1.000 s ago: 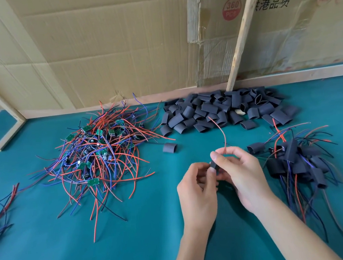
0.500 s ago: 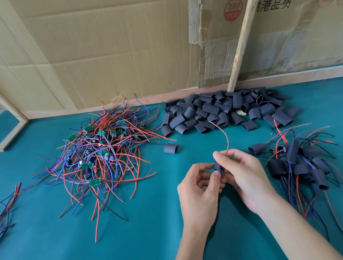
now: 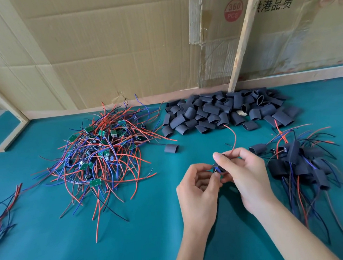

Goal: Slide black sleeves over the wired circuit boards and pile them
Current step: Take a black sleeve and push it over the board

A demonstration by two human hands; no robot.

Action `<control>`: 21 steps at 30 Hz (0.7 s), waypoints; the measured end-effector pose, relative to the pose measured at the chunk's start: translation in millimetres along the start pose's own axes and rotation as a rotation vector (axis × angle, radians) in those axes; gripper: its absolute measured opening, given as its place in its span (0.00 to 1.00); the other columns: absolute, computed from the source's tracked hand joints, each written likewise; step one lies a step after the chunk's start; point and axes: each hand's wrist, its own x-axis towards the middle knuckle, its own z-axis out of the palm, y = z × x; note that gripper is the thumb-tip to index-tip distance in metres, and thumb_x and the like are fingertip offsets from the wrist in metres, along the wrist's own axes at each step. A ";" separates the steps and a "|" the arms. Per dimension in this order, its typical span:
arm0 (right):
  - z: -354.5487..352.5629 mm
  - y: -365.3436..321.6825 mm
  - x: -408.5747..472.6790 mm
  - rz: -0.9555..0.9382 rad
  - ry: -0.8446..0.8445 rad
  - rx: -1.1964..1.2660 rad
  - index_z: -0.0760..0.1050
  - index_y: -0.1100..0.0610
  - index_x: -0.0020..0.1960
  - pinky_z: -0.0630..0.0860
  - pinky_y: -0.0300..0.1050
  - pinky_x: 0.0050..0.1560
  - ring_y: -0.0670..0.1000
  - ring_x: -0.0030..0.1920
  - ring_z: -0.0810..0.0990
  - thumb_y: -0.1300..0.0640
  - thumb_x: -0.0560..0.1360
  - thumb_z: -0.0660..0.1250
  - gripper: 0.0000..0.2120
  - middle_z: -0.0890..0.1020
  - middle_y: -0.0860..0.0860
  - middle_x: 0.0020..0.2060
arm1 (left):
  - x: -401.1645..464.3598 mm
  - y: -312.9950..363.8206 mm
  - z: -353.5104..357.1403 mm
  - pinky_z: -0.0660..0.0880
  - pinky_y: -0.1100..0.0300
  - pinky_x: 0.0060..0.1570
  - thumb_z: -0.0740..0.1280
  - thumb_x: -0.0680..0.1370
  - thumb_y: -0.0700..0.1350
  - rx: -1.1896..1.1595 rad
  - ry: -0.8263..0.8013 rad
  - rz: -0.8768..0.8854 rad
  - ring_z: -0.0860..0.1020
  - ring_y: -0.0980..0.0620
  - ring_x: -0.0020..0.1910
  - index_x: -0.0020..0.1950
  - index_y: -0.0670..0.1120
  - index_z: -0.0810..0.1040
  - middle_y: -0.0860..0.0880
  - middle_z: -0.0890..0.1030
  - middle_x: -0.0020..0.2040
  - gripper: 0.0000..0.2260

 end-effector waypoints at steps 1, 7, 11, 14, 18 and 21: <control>-0.3 -0.7 -0.5 0.005 -0.026 -0.008 0.77 0.65 0.48 0.78 0.43 0.29 0.53 0.31 0.81 0.60 0.74 0.78 0.12 0.84 0.55 0.33 | 0.1 -0.3 0.4 0.81 0.60 0.40 0.73 0.76 0.39 0.009 0.006 0.004 0.85 0.50 0.36 0.45 0.54 0.81 0.49 0.86 0.39 0.09; 1.0 -5.5 -4.4 0.031 -0.113 -0.048 0.77 0.64 0.48 0.77 0.46 0.30 0.53 0.31 0.78 0.59 0.75 0.77 0.11 0.82 0.55 0.32 | 1.2 -1.5 1.8 0.80 0.58 0.38 0.74 0.76 0.43 0.025 0.017 0.005 0.84 0.49 0.35 0.43 0.54 0.79 0.49 0.85 0.38 0.08; -1.9 -13.8 -3.5 0.095 -0.092 0.094 0.77 0.60 0.46 0.79 0.42 0.32 0.52 0.34 0.82 0.60 0.79 0.72 0.06 0.83 0.54 0.35 | 1.4 0.8 1.7 0.79 0.59 0.39 0.75 0.74 0.49 0.021 -0.006 0.004 0.82 0.48 0.36 0.44 0.53 0.79 0.49 0.84 0.39 0.05; -18.0 -29.5 6.7 0.080 0.003 0.185 0.77 0.58 0.45 0.75 0.37 0.28 0.50 0.31 0.82 0.63 0.80 0.69 0.06 0.85 0.56 0.35 | -0.5 2.5 2.4 0.78 0.59 0.37 0.71 0.75 0.52 0.008 -0.018 -0.015 0.81 0.48 0.34 0.42 0.51 0.79 0.50 0.83 0.37 0.06; -71.5 -57.7 20.8 -0.046 0.180 -0.132 0.80 0.58 0.40 0.68 0.37 0.21 0.50 0.25 0.77 0.63 0.75 0.74 0.05 0.84 0.57 0.33 | 0.4 1.2 1.6 0.77 0.58 0.33 0.67 0.78 0.47 0.007 -0.003 -0.040 0.82 0.52 0.33 0.42 0.51 0.78 0.50 0.82 0.36 0.05; -97.0 -81.3 33.1 -0.046 0.128 -0.862 0.84 0.50 0.42 0.78 0.43 0.33 0.52 0.33 0.82 0.45 0.71 0.79 0.10 0.88 0.48 0.37 | 0.8 -0.5 2.1 0.77 0.59 0.34 0.66 0.78 0.44 0.018 -0.005 -0.032 0.81 0.53 0.32 0.41 0.54 0.78 0.51 0.82 0.36 0.07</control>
